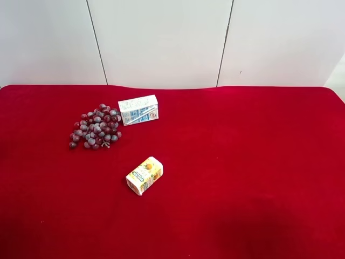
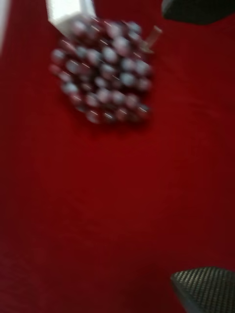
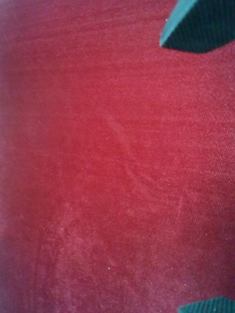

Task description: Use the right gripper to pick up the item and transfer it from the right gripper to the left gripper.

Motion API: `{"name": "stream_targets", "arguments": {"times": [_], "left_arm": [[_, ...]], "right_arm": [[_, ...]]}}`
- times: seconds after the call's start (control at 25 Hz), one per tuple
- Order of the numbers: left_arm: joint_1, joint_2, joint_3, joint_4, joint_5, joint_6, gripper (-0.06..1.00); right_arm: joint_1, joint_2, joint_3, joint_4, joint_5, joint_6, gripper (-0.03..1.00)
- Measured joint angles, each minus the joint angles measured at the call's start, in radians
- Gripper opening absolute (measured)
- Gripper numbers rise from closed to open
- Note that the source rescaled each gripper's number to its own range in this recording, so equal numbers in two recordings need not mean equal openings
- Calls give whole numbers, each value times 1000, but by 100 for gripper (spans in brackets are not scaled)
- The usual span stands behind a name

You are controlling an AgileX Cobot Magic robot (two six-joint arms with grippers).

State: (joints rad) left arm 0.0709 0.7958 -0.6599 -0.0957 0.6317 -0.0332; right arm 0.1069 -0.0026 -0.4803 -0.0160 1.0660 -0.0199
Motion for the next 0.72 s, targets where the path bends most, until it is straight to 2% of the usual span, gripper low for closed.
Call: {"name": "stream_targets", "arguments": {"times": [0.2, 0.4, 0.56, 0.72], "left_arm": [[0, -114, 0, 89, 156, -3, 100], [-1, -282, -1, 151, 341, -80, 100], [-1, -400, 13, 178, 368, -106, 100], [-1, -527, 96, 181, 367, -108, 100]], "right_arm": [[0, 0, 1, 0, -1, 0, 99], [0, 0, 1, 0, -1, 0, 99], [0, 0, 1, 0, -1, 0, 99], [0, 0, 1, 0, -1, 0, 99]]}}
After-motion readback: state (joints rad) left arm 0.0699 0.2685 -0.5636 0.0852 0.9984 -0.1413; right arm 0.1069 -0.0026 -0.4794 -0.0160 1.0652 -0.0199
